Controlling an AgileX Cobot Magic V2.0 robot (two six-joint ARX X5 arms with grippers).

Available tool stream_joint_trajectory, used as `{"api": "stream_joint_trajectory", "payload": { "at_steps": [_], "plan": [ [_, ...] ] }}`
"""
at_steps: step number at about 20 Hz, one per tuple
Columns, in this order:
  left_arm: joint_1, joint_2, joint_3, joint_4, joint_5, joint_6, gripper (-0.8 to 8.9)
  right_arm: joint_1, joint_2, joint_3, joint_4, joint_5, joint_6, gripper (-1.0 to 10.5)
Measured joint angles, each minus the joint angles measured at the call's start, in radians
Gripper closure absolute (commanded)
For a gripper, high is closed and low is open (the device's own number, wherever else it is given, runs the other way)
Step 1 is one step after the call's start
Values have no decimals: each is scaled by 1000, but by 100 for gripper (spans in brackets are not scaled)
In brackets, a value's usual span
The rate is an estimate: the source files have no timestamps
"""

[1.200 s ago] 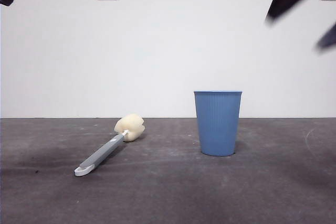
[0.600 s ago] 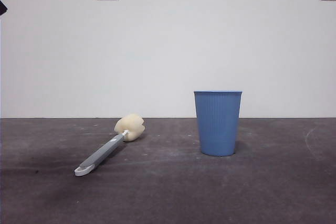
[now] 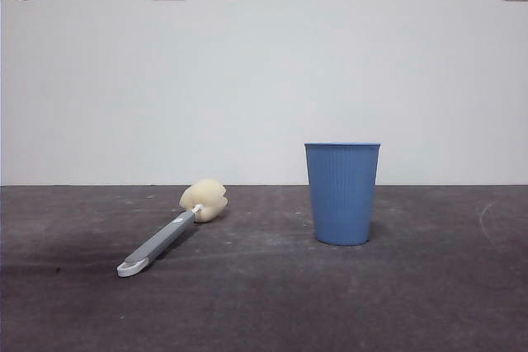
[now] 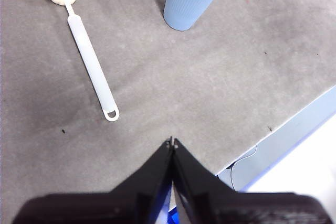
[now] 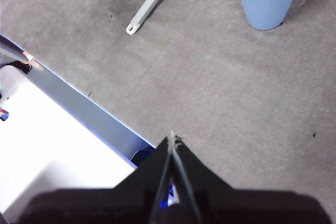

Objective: Pick up the cup brush,pick up the cup,insert the brush into the cup,clean the cup,put the cup brush back,put the cup back to the fixed position on the table

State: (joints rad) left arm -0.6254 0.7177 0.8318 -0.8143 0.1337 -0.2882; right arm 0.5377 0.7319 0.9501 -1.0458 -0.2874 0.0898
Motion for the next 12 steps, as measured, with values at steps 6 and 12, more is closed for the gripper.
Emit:
{"api": "stream_joint_trajectory", "payload": {
  "at_steps": [6,12],
  "plan": [
    [0,0,0,0,0,0,816,0,0,0,3,2,12,944],
    [0,0,0,0,0,0,816,0,0,0,4,3,12,944]
  ]
}}
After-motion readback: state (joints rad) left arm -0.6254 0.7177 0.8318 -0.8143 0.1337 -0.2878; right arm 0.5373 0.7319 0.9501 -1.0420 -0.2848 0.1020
